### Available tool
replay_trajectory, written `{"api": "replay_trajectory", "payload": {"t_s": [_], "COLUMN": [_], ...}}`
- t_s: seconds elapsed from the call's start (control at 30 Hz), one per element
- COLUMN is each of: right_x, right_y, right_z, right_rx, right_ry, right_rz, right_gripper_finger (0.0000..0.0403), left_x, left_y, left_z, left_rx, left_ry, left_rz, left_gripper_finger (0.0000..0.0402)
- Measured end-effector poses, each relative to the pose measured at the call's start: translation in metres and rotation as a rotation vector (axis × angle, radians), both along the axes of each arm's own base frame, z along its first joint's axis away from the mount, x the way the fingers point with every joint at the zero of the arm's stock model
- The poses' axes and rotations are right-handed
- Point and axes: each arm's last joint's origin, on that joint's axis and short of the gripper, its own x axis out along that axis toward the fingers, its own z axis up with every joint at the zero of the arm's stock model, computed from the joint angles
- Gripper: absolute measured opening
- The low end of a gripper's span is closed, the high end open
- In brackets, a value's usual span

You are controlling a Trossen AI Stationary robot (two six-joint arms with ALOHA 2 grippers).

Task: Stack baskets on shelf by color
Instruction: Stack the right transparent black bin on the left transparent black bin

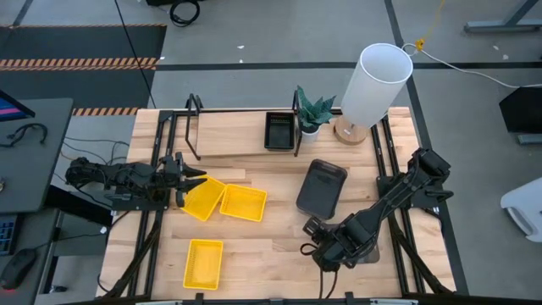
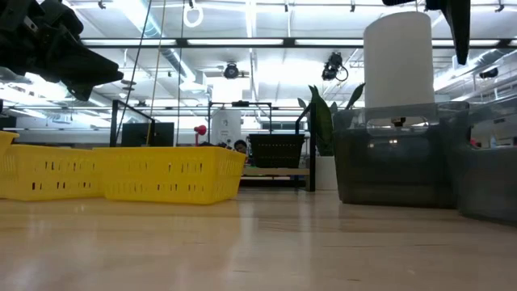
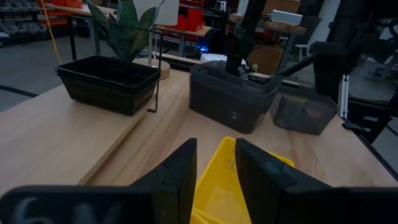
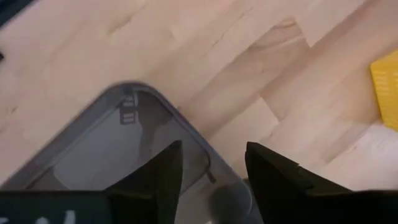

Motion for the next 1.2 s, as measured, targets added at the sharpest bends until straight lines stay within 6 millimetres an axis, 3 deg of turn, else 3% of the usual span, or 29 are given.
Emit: {"api": "replay_trajectory", "payload": {"t_s": [0.47,0.8,1.07,1.2], "right_x": [-0.004,0.005,0.016,0.013], "right_y": [-0.011,-0.004,0.024,0.032], "right_z": [-0.039,-0.037,-0.024,-0.016], "right_rx": [-0.040,0.071,0.366,0.367], "right_ry": [0.018,-0.059,-0.206,-0.218], "right_rz": [0.038,0.028,0.125,0.142], "right_gripper_finger": [0.0165,0.0164,0.0164,0.0164], "left_x": [0.000,0.000,0.000,0.000], "left_y": [0.000,0.000,0.000,0.000], "left_z": [0.000,0.000,0.000,0.000], "left_rx": [0.000,0.000,0.000,0.000], "left_ry": [0.000,0.000,0.000,0.000], "left_rz": [0.000,0.000,0.000,0.000], "left_gripper_finger": [0.0117,0.0117,0.0117,0.0117]}}
